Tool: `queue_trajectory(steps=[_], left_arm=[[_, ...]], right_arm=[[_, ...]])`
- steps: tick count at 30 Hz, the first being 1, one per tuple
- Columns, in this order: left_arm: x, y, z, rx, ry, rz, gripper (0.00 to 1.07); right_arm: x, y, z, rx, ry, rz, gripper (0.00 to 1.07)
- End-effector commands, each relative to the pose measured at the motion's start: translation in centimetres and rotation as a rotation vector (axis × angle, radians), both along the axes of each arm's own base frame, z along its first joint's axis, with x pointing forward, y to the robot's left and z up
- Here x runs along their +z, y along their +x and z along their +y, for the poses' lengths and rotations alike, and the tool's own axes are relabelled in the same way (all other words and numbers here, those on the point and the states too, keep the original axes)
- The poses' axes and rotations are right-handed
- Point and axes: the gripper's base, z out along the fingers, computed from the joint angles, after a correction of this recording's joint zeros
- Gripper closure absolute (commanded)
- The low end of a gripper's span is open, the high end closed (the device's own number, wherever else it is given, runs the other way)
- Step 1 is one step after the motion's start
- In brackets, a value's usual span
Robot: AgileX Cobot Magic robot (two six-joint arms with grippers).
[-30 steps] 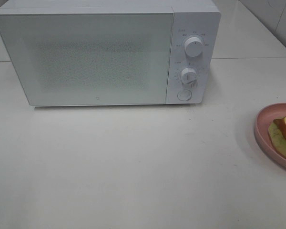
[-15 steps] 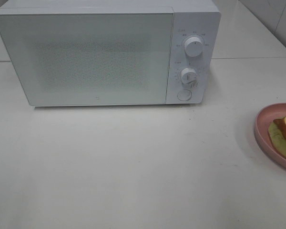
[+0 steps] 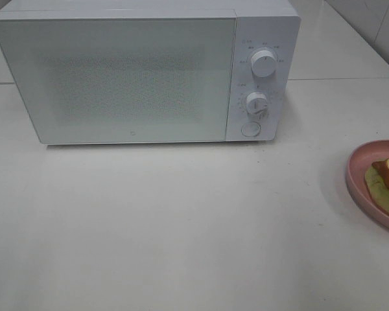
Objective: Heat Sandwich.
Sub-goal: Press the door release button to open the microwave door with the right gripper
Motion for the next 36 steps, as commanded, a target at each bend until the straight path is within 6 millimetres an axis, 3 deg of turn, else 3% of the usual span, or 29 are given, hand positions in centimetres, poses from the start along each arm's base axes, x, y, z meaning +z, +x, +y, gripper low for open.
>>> queue_trajectory(steps=[1, 25, 30, 36], left_arm=[[0.0, -0.3, 0.0, -0.004, -0.008, -0.034, 0.1], [0.0, -0.3, 0.0, -0.004, -0.008, -0.034, 0.1], [0.0, -0.3, 0.0, -0.004, -0.008, -0.034, 0.1], [0.0, -0.3, 0.0, -0.004, -0.008, -0.034, 0.1]], right_arm=[[0.1, 1.2, 0.1, 0.008, 0.0, -0.028, 0.31], [-3.0, 9.5, 0.1, 0.033, 0.005, -0.145, 0.31], [-3.9, 10.2, 0.2, 0.039, 0.006, -0.193, 0.31], [-5.1, 9.6, 0.3, 0.047, 0.009, -0.277, 0.31]])
